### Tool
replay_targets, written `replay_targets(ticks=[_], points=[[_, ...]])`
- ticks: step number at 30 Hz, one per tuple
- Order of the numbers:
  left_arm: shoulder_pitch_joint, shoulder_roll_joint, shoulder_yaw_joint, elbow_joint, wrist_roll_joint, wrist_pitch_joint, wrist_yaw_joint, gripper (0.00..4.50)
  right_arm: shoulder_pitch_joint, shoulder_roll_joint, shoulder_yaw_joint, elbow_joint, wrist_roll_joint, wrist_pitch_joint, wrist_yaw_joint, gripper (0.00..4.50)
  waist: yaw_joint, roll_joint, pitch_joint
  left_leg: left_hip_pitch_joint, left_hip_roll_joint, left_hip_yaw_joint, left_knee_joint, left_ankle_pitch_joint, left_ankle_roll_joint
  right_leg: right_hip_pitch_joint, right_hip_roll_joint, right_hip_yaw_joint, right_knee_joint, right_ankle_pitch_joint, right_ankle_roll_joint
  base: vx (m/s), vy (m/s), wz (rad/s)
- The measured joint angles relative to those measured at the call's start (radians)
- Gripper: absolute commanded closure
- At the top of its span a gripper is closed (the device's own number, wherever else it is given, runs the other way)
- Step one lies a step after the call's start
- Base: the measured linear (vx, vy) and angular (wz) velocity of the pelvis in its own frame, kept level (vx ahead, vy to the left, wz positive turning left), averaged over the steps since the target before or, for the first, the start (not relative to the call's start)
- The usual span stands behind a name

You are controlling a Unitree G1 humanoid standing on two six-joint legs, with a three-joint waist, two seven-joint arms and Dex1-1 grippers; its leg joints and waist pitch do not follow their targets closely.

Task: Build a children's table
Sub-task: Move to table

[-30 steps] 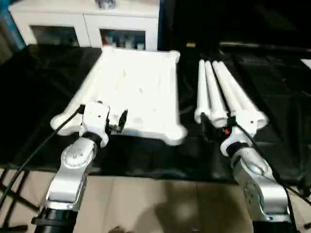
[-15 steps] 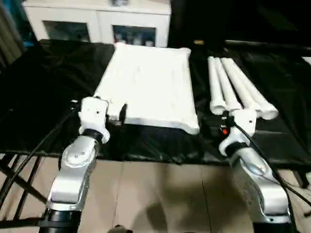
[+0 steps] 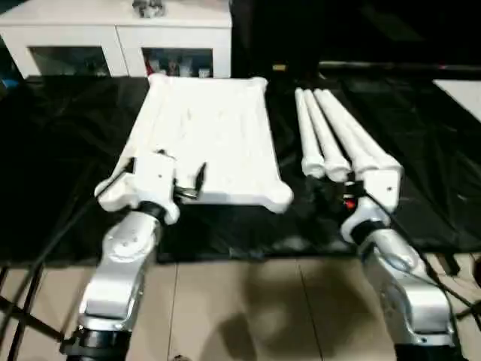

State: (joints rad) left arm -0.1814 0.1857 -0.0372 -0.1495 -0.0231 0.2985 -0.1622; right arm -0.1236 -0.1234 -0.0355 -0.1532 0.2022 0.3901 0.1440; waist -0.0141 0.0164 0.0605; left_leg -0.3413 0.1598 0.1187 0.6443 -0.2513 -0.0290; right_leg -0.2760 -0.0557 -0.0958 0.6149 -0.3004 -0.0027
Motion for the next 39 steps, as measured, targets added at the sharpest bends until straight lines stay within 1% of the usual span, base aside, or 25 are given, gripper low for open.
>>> replay_targets(ticks=[1,3,4,5,6,7,8,9,10,11,12,13,14,15,16,18,19,21,25,28,30,32,36,37,39], points=[[0.011,0.006,0.012,0.002,0.001,0.001,0.0,0.05,-0.011,0.013,0.024,-0.002,0.001,0.001,0.008,0.0,-0.013,-0.007,-0.004,0.009,-0.01,-0.004,-0.01,-0.004,0.008,-0.013,-0.001,0.006,0.036,-0.02,-0.036,0.222,0.013,0.0],[0.011,0.012,0.027,0.004,0.002,0.003,0.0,0.05,-0.019,0.016,0.035,-0.004,0.001,0.001,0.013,0.0,-0.022,-0.011,-0.007,0.025,-0.018,-0.007,-0.011,-0.02,0.015,-0.061,-0.004,0.015,0.109,-0.022,-0.028,0.208,-0.003,-0.03],[0.011,0.011,0.027,0.002,0.001,0.003,0.0,0.05,-0.019,0.012,0.034,-0.003,0.0,0.001,0.013,0.0,-0.031,-0.019,-0.012,0.032,-0.026,-0.004,-0.011,-0.03,0.013,-0.1,-0.006,0.03,0.119,-0.01,-0.006,0.171,-0.054,-0.05],[0.011,0.011,0.025,0.001,0.001,0.003,0.0,0.05,-0.018,0.009,0.032,-0.004,0.0,0.001,0.013,0.0,-0.038,-0.035,-0.017,0.038,-0.039,0.005,-0.011,-0.038,0.012,-0.122,-0.017,0.042,0.093,0.004,0.0,0.171,-0.054,-0.05],[0.009,0.009,0.02,0.0,0.001,0.004,0.0,0.05,-0.017,0.005,0.029,-0.003,0.0,0.001,0.013,0.0,-0.037,-0.058,-0.02,0.041,-0.059,0.013,-0.007,-0.05,0.016,-0.124,-0.033,0.065,0.06,0.06,0.014,0.142,-0.091,0.07],[0.007,-0.014,0.0,0.006,0.001,0.006,-0.001,0.05,-0.003,-0.012,0.012,-0.001,-0.001,0.002,0.011,0.0,-0.028,-0.054,-0.017,0.042,-0.06,0.013,0.025,-0.077,0.061,-0.109,-0.019,0.081,0.064,0.032,0.006,0.168,-0.078,0.02],[0.007,-0.023,-0.023,0.004,-0.001,0.006,-0.007,0.05,0.002,-0.019,-0.003,0.003,-0.002,0.003,0.008,0.0,-0.015,-0.05,-0.018,0.033,-0.062,0.001,0.058,-0.089,0.103,-0.097,-0.014,0.085,0.057,0.029,0.0,0.168,-0.078,0.02],[0.006,-0.023,-0.033,0.004,-0.001,0.006,-0.009,0.05,0.002,-0.025,-0.013,0.004,-0.004,0.004,0.007,0.0,-0.009,-0.044,-0.02,0.005,-0.066,-0.013,0.105,-0.085,0.098,-0.082,-0.004,0.087,0.044,0.027,-0.003,0.206,-0.047,-0.06],[0.003,-0.018,-0.032,0.004,-0.001,0.006,-0.009,0.05,0.002,-0.027,-0.014,0.004,-0.004,0.004,0.009,0.0,0.001,-0.042,-0.021,-0.021,-0.068,-0.023,0.119,-0.079,0.087,-0.06,0.003,0.083,0.027,0.024,-0.008,0.18,-0.027,0.0],[-0.002,-0.01,-0.031,0.004,-0.003,0.005,-0.017,0.05,-0.001,-0.036,-0.012,0.002,-0.004,0.004,0.015,0.0,0.01,-0.037,-0.022,-0.041,-0.063,-0.025,0.103,-0.065,0.065,-0.047,0.012,0.079,0.018,0.02,-0.011,0.18,-0.027,0.0],[-0.008,-0.002,-0.029,0.004,-0.005,0.004,-0.031,0.05,-0.008,-0.04,-0.007,0.002,-0.004,0.004,0.022,0.0,0.021,-0.021,-0.022,-0.058,-0.05,-0.029,0.057,-0.041,0.053,-0.035,0.025,0.067,0.012,0.017,-0.014,0.164,0.004,-0.04],[-0.016,0.005,-0.026,0.005,-0.015,0.001,-0.045,0.05,-0.022,-0.046,-0.002,0.0,-0.004,0.005,0.032,0.0,0.025,0.014,-0.023,-0.074,-0.021,-0.034,0.0,0.051,0.023,-0.024,0.051,0.043,0.016,0.005,-0.01,0.162,0.073,-0.07],[-0.015,0.014,-0.026,0.009,-0.022,-0.001,-0.065,0.05,-0.023,-0.043,0.01,0.002,-0.002,0.007,0.045,0.0,0.025,0.013,-0.022,-0.073,-0.017,-0.036,0.017,0.041,0.016,-0.028,0.045,0.037,0.032,-0.007,-0.007,0.162,0.073,-0.07],[-0.014,0.035,-0.029,0.015,-0.026,-0.002,-0.096,0.05,-0.032,-0.046,0.027,0.002,0.004,0.011,0.072,0.0,0.023,0.008,-0.023,-0.073,-0.024,-0.037,0.019,0.036,0.02,-0.041,0.036,0.035,0.055,-0.011,-0.014,0.158,0.087,0.01],[-0.016,0.065,-0.04,0.026,-0.029,-0.006,-0.147,0.05,-0.039,-0.057,0.037,0.0,0.022,0.012,0.112,0.0,0.022,0.007,-0.024,-0.073,-0.032,-0.036,0.021,0.033,0.024,-0.06,0.027,0.05,0.071,0.002,-0.007,0.091,0.06,0.02],[-0.022,0.1,-0.059,0.031,-0.043,-0.02,-0.224,0.05,-0.039,-0.101,0.041,0.0,0.041,0.012,0.168,0.0,0.027,0.0,-0.025,-0.072,-0.057,-0.044,0.019,0.033,0.024,-0.088,-0.005,0.089,0.046,0.025,0.039,0.024,0.069,-0.02],[-0.026,0.104,-0.065,0.033,-0.048,-0.023,-0.247,0.05,-0.038,-0.115,0.036,0.001,0.042,0.012,0.181,0.0,0.027,-0.003,-0.024,-0.073,-0.066,-0.043,0.017,0.034,0.023,-0.095,-0.02,0.098,0.041,0.037,0.065,-0.066,0.039,-0.04],[-0.044,0.127,-0.115,0.034,-0.075,-0.026,-0.343,0.05,-0.033,-0.163,0.038,0.002,0.053,0.014,0.247,0.0,0.036,-0.005,-0.023,-0.076,-0.061,-0.028,0.002,0.042,0.019,-0.1,-0.023,0.097,0.039,0.044,0.062,-0.033,0.02,-0.02],[-0.075,0.238,-0.187,0.036,-0.161,0.009,-0.602,0.21,-0.031,-0.294,0.073,-0.001,0.082,0.024,0.436,0.0,0.041,-0.005,-0.02,-0.062,-0.032,0.009,-0.011,0.048,0.013,-0.092,-0.022,0.086,0.028,0.055,0.041,-0.066,-0.022,0.0],[-0.096,0.257,-0.21,0.041,-0.177,0.03,-0.682,0.41,-0.026,-0.322,0.093,-0.008,0.09,0.036,0.502,0.0,0.044,-0.006,-0.016,-0.053,-0.019,0.028,-0.013,0.048,0.012,-0.087,-0.023,0.085,0.029,0.059,0.034,-0.07,-0.016,0.03],[-0.114,0.276,-0.242,0.05,-0.177,0.041,-0.732,0.41,-0.023,-0.35,0.113,-0.019,0.097,0.044,0.544,0.0,0.047,-0.006,-0.015,-0.051,-0.018,0.032,-0.017,0.05,0.009,-0.087,-0.024,0.085,0.029,0.059,0.034,-0.069,-0.009,0.02],[-0.147,0.281,-0.283,0.09,-0.163,0.048,-0.78,0.79,-0.012,-0.395,0.129,-0.036,0.103,0.055,0.591,0.0,0.048,-0.006,-0.015,-0.049,-0.016,0.036,-0.02,0.051,0.008,-0.088,-0.024,0.086,0.026,0.059,0.035,-0.053,-0.002,0.02],[-0.202,0.259,-0.325,0.185,-0.115,0.044,-0.803,0.84,0.009,-0.434,0.146,-0.042,0.104,0.068,0.637,0.0,0.046,-0.007,-0.014,-0.047,-0.014,0.039,-0.022,0.053,0.005,-0.086,-0.024,0.085,0.024,0.061,0.033,0.0,0.0,0.0],[-0.216,0.253,-0.332,0.211,-0.108,0.041,-0.807,1.15,0.012,-0.442,0.15,-0.042,0.104,0.069,0.645,0.0,0.045,-0.007,-0.014,-0.048,-0.013,0.039,-0.022,0.055,0.005,-0.088,-0.024,0.085,0.024,0.064,0.033,0.0,0.0,0.0],[-0.244,0.238,-0.349,0.26,-0.092,0.029,-0.809,1.22,0.015,-0.456,0.156,-0.044,0.104,0.074,0.659,0.0,0.044,-0.007,-0.014,-0.048,-0.013,0.04,-0.022,0.056,0.006,-0.088,-0.024,0.085,0.022,0.074,0.031,0.0,0.0,0.0]])
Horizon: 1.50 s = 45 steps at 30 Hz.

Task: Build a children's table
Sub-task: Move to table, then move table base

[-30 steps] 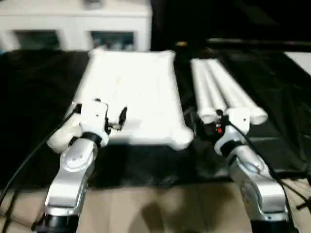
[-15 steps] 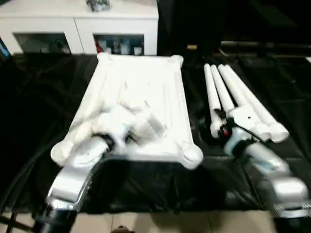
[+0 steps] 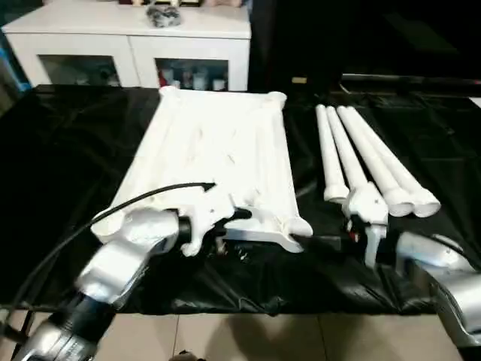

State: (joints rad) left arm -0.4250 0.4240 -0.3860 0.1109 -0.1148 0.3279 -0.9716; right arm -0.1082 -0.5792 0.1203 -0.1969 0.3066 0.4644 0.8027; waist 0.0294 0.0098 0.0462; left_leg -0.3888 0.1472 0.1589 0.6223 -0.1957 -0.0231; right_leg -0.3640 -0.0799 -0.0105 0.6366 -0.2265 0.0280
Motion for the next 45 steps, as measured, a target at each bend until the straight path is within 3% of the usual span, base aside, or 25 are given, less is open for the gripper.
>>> replay_targets(ticks=[4,9,10,16,25,40,45], points=[[-0.059,-0.01,-0.032,0.082,0.033,-0.03,-0.009,1.62,0.023,-0.024,0.005,-0.027,0.001,0.012,0.025,0.0,-0.002,0.001,-0.001,0.0,0.005,0.003,-0.003,0.0,0.0,-0.002,0.001,-0.002,-0.002,0.001,-0.002,0.0,0.0,0.0],[-0.106,-0.028,-0.061,0.18,0.045,-0.034,-0.045,1.78,0.033,-0.043,0.006,-0.036,0.003,0.024,0.046,0.0,0.002,0.011,-0.003,-0.002,0.009,0.009,-0.003,0.0,0.0,-0.003,0.002,-0.002,-0.009,0.0,-0.002,0.0,0.0,0.0],[-0.117,-0.029,-0.066,0.203,0.053,-0.039,-0.053,2.07,0.034,-0.049,0.006,-0.038,0.003,0.027,0.048,0.0,0.002,0.013,-0.003,-0.002,0.009,0.01,-0.003,0.0,0.0,-0.003,0.002,-0.002,-0.01,0.0,-0.002,0.0,0.0,0.0],[-0.176,-0.037,-0.082,0.33,0.081,-0.075,-0.095,2.27,0.04,-0.062,0.006,-0.041,0.004,0.035,0.05,0.0,0.003,0.019,-0.002,-0.004,0.01,0.011,-0.003,0.0,0.001,-0.003,0.002,-0.002,-0.014,-0.001,-0.003,0.0,0.0,0.0],[-0.215,-0.039,-0.084,0.413,0.096,-0.114,-0.125,3.14,0.06,-0.063,0.006,-0.067,0.006,0.05,0.05,0.0,0.003,0.026,-0.002,-0.003,0.01,0.012,-0.003,0.0,0.001,-0.003,0.002,-0.002,-0.012,0.0,-0.003,0.0,0.0,0.0],[-0.235,-0.061,-0.086,0.472,0.111,-0.134,-0.157,4.37,0.065,-0.058,0.006,-0.078,0.007,0.059,0.045,0.0,0.003,0.031,0.0,-0.003,0.01,0.012,-0.003,0.0,0.001,-0.003,0.002,-0.002,-0.012,0.0,-0.004,0.0,0.0,0.0],[-0.174,-0.066,-0.048,0.368,0.111,-0.061,-0.075,4.47,0.066,-0.038,0.007,-0.091,0.006,0.059,0.022,0.0,-0.021,0.033,0.001,0.0,0.011,0.013,-0.006,0.0,0.001,-0.003,0.001,-0.002,-0.014,0.0,-0.004,0.0,0.0,0.0]])
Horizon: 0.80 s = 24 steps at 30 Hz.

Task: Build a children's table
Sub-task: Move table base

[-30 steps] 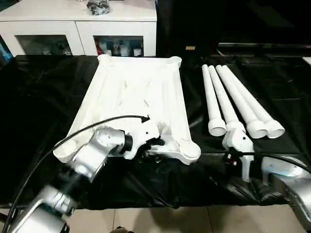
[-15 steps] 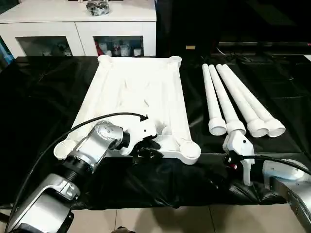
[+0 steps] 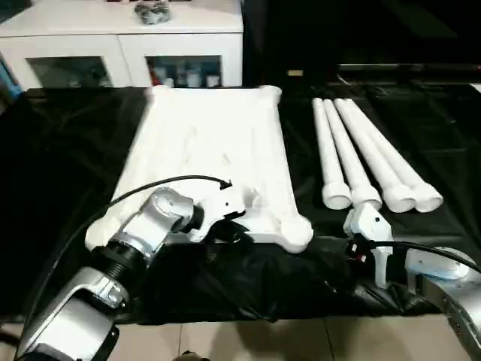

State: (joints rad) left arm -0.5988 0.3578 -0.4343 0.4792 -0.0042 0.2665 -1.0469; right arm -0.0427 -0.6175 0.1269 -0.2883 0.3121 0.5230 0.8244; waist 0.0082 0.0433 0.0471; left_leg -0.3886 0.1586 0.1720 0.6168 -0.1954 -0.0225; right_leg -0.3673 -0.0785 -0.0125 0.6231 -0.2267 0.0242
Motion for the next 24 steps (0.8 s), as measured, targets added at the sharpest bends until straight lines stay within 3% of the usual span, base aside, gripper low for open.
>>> replay_targets(ticks=[6,12,24], points=[[0.099,0.016,0.054,-0.162,0.007,0.096,0.108,4.47,-0.002,0.026,0.0,-0.006,-0.004,0.0,-0.032,0.0,-0.01,0.0,0.0,0.003,0.0,0.001,-0.012,0.0,0.0,-0.002,0.001,0.0,-0.006,0.0,0.0,0.0,0.0,0.0],[0.169,0.017,0.074,-0.283,0.024,0.16,0.18,4.47,-0.03,0.06,0.008,-0.003,-0.007,0.0,-0.056,0.0,-0.006,-0.002,0.001,0.001,0.0,0.004,-0.014,0.003,0.004,-0.002,0.001,0.0,-0.012,0.0,0.0,0.0,0.0,0.0],[0.218,0.028,0.097,-0.386,0.025,0.256,0.224,4.47,-0.063,0.079,0.006,0.0,-0.003,0.0,-0.07,0.0,-0.004,-0.013,0.002,0.002,0.001,0.004,-0.014,0.003,0.003,-0.002,0.001,0.0,-0.011,0.0,0.0,0.0,0.0,0.0]])
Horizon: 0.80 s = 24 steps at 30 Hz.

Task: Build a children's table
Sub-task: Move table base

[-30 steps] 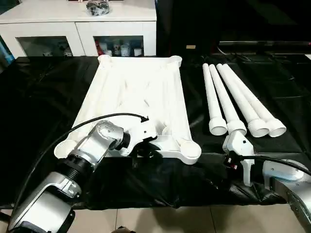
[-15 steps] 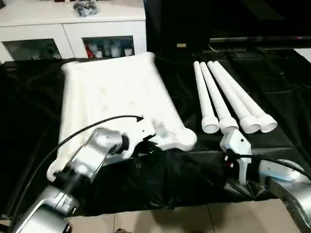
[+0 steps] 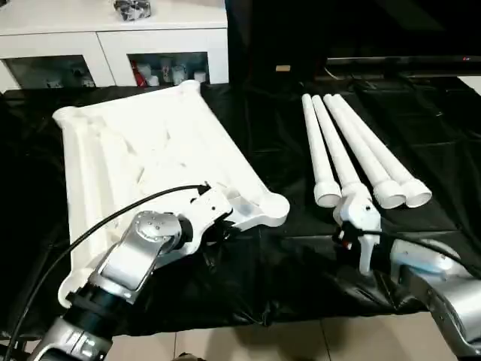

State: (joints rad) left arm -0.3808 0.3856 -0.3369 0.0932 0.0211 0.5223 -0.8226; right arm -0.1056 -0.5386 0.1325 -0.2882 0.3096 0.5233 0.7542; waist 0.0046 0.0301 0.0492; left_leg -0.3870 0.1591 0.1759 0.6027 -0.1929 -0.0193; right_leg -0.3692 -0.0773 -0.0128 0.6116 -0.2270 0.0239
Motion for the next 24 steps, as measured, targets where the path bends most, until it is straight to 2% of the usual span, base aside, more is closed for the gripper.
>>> replay_targets(ticks=[3,4,6,9,12,15,17,19,24], points=[[0.006,0.001,0.0,-0.003,0.004,-0.017,0.002,4.47,-0.018,0.02,-0.02,0.0,0.017,0.005,-0.012,0.0,0.002,-0.002,-0.001,0.0,0.0,0.0,0.0,0.001,0.001,0.0,0.0,0.0,0.0,0.0,0.0,0.0,0.0,0.0],[0.007,0.001,0.0,-0.003,0.004,-0.022,0.002,4.05,-0.019,0.025,-0.029,0.0,0.026,0.013,-0.015,0.0,0.002,-0.002,-0.001,0.0,0.0,0.0,0.0,0.001,0.001,0.0,0.0,0.0,0.0,0.0,0.0,0.0,0.0,0.0],[0.017,0.004,0.019,-0.007,-0.008,-0.049,0.004,3.93,-0.029,0.054,-0.054,0.006,0.053,0.033,-0.034,0.0,0.001,-0.004,0.001,0.0,0.0,0.0,0.0,0.001,0.001,-0.001,0.0,0.0,0.001,0.0,0.0,0.0,0.0,0.0],[0.018,0.017,0.04,-0.029,-0.027,-0.103,0.002,3.63,-0.108,0.108,-0.11,0.048,0.083,0.069,-0.103,0.0,0.002,-0.011,0.003,0.0,0.001,0.0,0.001,0.002,-0.001,-0.002,0.0,0.0,0.004,0.0,0.0,0.0,0.0,0.0],[0.021,0.035,0.075,-0.054,-0.046,-0.126,-0.005,3.54,-0.166,0.137,-0.149,0.081,0.084,0.086,-0.175,0.0,0.008,-0.017,0.001,0.0,0.001,0.0,0.001,0.001,-0.003,-0.001,0.0,-0.001,0.004,0.001,-0.001,0.0,0.0,0.0],[0.051,0.044,0.128,-0.131,-0.11,-0.109,-0.042,3.54,-0.299,0.198,-0.177,0.232,0.027,0.125,-0.33,0.0,0.009,-0.019,0.002,-0.001,0.001,0.002,0.002,0.002,-0.005,-0.003,0.0,0.0,0.006,0.002,-0.003,0.0,0.0,0.0],[0.057,0.042,0.136,-0.191,-0.136,-0.09,-0.051,3.54,-0.375,0.205,-0.195,0.33,-0.015,0.146,-0.411,0.0,0.017,-0.021,0.002,-0.002,0.001,0.002,0.002,0.003,-0.006,-0.004,0.0,0.0,0.006,0.003,-0.004,0.0,0.0,0.0],[0.056,0.041,0.143,-0.208,-0.142,-0.078,-0.044,3.54,-0.417,0.211,-0.195,0.4,-0.045,0.154,-0.459,0.0,0.029,-0.021,0.002,-0.002,0.002,0.002,0.001,0.003,-0.007,-0.004,0.0,-0.001,0.006,0.002,-0.004,0.0,0.0,0.0],[0.054,0.024,0.142,-0.235,-0.131,-0.055,0.008,3.54,-0.552,0.235,-0.188,0.675,-0.099,0.138,-0.567,0.0,0.029,-0.022,0.003,-0.005,0.002,0.004,0.002,0.004,-0.007,-0.008,0.0,0.0,0.008,0.003,-0.003,0.0,0.0,0.0]])
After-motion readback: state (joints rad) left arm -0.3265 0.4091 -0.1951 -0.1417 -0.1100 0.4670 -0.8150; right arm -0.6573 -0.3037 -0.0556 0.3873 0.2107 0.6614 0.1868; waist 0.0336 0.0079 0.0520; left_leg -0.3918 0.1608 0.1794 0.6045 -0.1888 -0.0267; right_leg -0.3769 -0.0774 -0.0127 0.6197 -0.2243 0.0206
